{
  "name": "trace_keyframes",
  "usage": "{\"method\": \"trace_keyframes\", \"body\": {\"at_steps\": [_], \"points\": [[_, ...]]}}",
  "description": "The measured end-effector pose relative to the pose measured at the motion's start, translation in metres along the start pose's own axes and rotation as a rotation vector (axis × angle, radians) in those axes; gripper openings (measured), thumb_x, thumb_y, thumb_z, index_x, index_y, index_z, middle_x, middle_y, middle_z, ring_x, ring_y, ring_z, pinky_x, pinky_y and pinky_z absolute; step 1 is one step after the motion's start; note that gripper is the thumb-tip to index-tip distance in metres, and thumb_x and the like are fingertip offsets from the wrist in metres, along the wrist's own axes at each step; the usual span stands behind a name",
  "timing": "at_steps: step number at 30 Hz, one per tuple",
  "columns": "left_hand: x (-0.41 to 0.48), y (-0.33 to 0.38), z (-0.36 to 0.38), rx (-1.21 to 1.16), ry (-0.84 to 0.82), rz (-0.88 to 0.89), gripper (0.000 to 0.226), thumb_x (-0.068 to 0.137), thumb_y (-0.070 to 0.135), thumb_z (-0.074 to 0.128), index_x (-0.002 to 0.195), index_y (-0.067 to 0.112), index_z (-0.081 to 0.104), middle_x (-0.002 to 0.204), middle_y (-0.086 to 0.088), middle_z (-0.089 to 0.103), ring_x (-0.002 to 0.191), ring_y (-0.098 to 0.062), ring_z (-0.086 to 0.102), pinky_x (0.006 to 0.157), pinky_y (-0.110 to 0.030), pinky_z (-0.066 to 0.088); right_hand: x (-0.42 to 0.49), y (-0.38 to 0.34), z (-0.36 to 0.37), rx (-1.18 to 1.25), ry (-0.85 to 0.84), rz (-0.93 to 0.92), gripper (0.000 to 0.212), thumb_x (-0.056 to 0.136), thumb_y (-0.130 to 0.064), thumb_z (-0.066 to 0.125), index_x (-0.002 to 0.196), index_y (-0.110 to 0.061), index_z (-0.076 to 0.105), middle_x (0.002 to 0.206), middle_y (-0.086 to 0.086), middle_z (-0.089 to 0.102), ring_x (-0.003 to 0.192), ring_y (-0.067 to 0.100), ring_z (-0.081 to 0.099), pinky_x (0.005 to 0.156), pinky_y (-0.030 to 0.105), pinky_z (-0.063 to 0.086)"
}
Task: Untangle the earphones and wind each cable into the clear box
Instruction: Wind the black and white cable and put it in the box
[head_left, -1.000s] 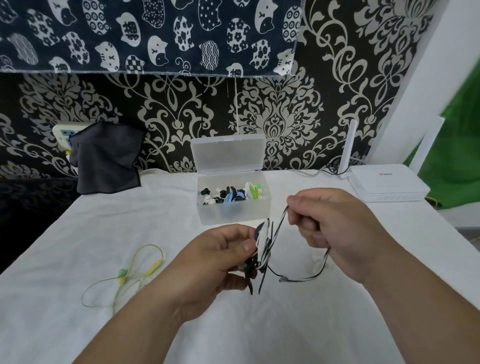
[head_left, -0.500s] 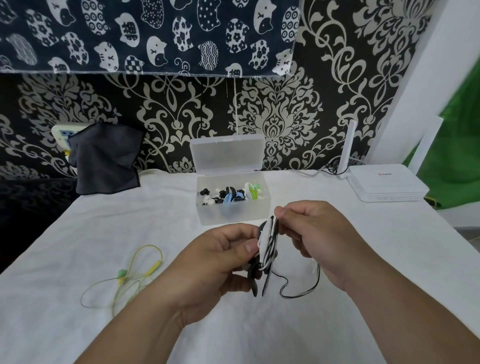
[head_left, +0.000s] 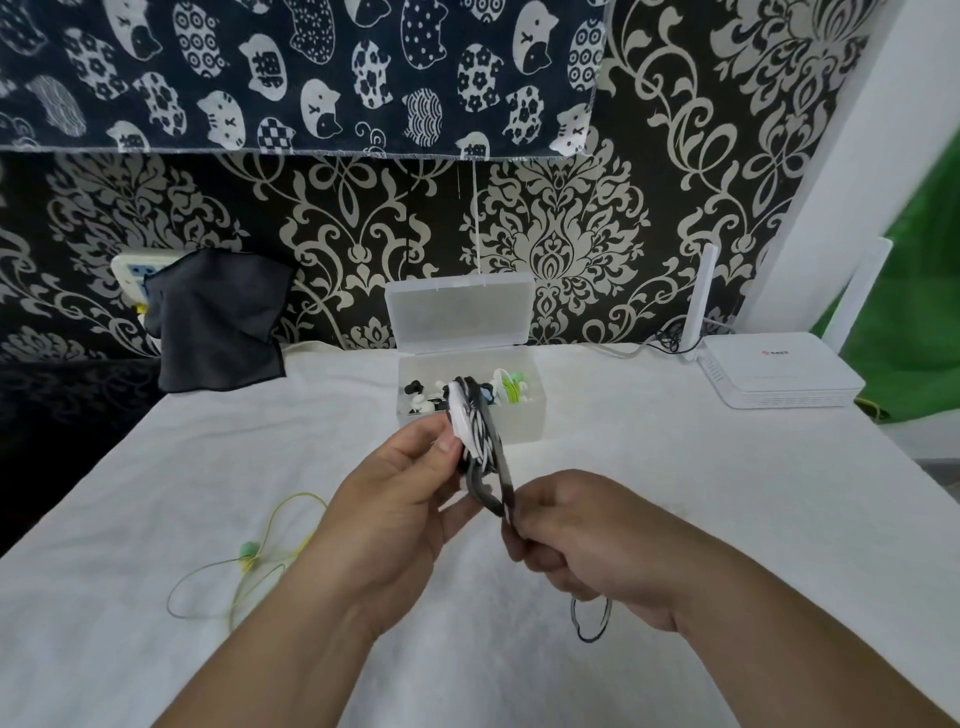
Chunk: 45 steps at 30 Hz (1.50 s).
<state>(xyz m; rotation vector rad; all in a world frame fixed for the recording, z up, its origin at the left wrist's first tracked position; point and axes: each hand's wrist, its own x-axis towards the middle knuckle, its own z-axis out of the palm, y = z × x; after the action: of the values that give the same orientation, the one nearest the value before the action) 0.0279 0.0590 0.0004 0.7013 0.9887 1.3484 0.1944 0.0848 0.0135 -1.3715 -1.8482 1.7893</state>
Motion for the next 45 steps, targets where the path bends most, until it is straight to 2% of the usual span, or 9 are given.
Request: {"method": "trace_keyframes", "body": {"at_steps": [8, 12, 14, 18, 26, 29, 32, 39, 45], "points": [[0.004, -0.001, -0.004, 0.013, 0.072, -0.027, 0.012, 0.093, 0.013, 0.055, 0.101, 0.007, 0.063, 0.081, -0.017, 0.065, 0.071, -0.026, 0.061, 0.07, -0.034, 0.061, -0.005, -0.003, 0.0, -0.002, -0.072, -0.041, 0.036, 0.106, -0.022, 0.04, 0.077, -0.011, 0.059, 0.054, -0.005, 0.036, 0.048, 0.01, 0.026, 0.05, 0.025, 0.02], [0.004, -0.004, -0.007, 0.216, 0.065, 0.009, 0.012, 0.099, 0.013, 0.052, 0.104, 0.006, 0.06, 0.096, -0.029, 0.067, 0.079, -0.028, 0.059, 0.071, -0.032, 0.059, -0.008, -0.009, -0.003, 0.056, -0.048, -0.104, 0.035, 0.106, -0.02, 0.042, 0.078, -0.011, 0.062, 0.055, -0.005, 0.036, 0.049, 0.01, 0.025, 0.048, 0.022, 0.02], [0.004, -0.006, -0.007, 0.311, 0.038, 0.047, 0.011, 0.1, 0.013, 0.051, 0.104, 0.008, 0.06, 0.101, -0.026, 0.07, 0.081, -0.028, 0.059, 0.074, -0.033, 0.057, -0.009, -0.012, -0.007, 0.074, -0.008, -0.156, 0.033, 0.104, -0.019, 0.048, 0.076, -0.014, 0.067, 0.053, -0.006, 0.036, 0.05, 0.011, 0.025, 0.049, 0.025, 0.018], [0.003, -0.008, -0.007, 0.416, -0.01, 0.075, 0.014, 0.098, 0.009, 0.055, 0.094, 0.017, 0.066, 0.078, -0.02, 0.061, 0.075, -0.024, 0.057, 0.079, -0.042, 0.058, -0.011, -0.014, -0.017, 0.109, 0.13, -0.24, 0.033, 0.099, -0.013, 0.055, 0.069, -0.015, 0.07, 0.048, -0.004, 0.033, 0.045, 0.013, 0.024, 0.049, 0.025, 0.018], [-0.004, -0.01, -0.002, 0.403, -0.217, -0.055, 0.01, 0.098, 0.007, 0.054, 0.095, 0.01, 0.062, 0.092, -0.025, 0.062, 0.084, -0.031, 0.06, 0.066, -0.029, 0.054, -0.011, -0.013, -0.029, 0.13, 0.317, -0.36, 0.025, 0.09, -0.01, 0.067, 0.065, -0.009, 0.069, 0.046, -0.005, 0.033, 0.043, 0.009, 0.026, 0.045, 0.021, 0.023], [-0.007, -0.007, 0.002, 0.349, -0.265, -0.081, 0.006, 0.094, 0.013, 0.057, 0.097, 0.008, 0.061, 0.099, -0.035, 0.06, 0.086, -0.032, 0.061, 0.066, -0.031, 0.054, -0.009, -0.01, -0.032, 0.07, 0.446, -0.419, 0.02, 0.084, -0.018, 0.075, 0.066, -0.012, 0.069, 0.046, -0.014, 0.042, 0.042, 0.003, 0.035, 0.047, 0.017, 0.031], [-0.009, -0.006, 0.004, 0.273, -0.291, -0.104, 0.018, 0.086, 0.019, 0.061, 0.1, 0.008, 0.061, 0.1, -0.027, 0.067, 0.085, -0.029, 0.066, 0.065, -0.035, 0.055, -0.007, -0.008, -0.033, 0.077, 0.505, -0.442, 0.019, 0.084, -0.018, 0.076, 0.067, -0.014, 0.069, 0.044, -0.017, 0.044, 0.041, 0.002, 0.037, 0.049, 0.015, 0.031], [-0.011, -0.004, 0.006, 0.226, -0.327, -0.134, 0.018, 0.086, 0.02, 0.064, 0.101, 0.01, 0.064, 0.099, -0.021, 0.069, 0.082, -0.027, 0.067, 0.064, -0.036, 0.055, -0.002, -0.004, -0.03, 0.149, 0.459, -0.333, 0.028, 0.087, -0.023, 0.074, 0.06, -0.018, 0.066, 0.049, -0.007, 0.041, 0.044, 0.008, 0.034, 0.047, 0.022, 0.03], [-0.011, -0.001, 0.009, 0.06, -0.251, -0.094, 0.027, 0.085, 0.015, 0.058, 0.106, 0.0, 0.066, 0.099, -0.02, 0.067, 0.086, -0.029, 0.064, 0.069, -0.039, 0.059, 0.0, 0.001, -0.022, 0.173, 0.241, -0.167, 0.029, 0.097, -0.025, 0.061, 0.072, -0.01, 0.063, 0.059, 0.002, 0.039, 0.05, 0.015, 0.029, 0.048, 0.026, 0.022]]}}
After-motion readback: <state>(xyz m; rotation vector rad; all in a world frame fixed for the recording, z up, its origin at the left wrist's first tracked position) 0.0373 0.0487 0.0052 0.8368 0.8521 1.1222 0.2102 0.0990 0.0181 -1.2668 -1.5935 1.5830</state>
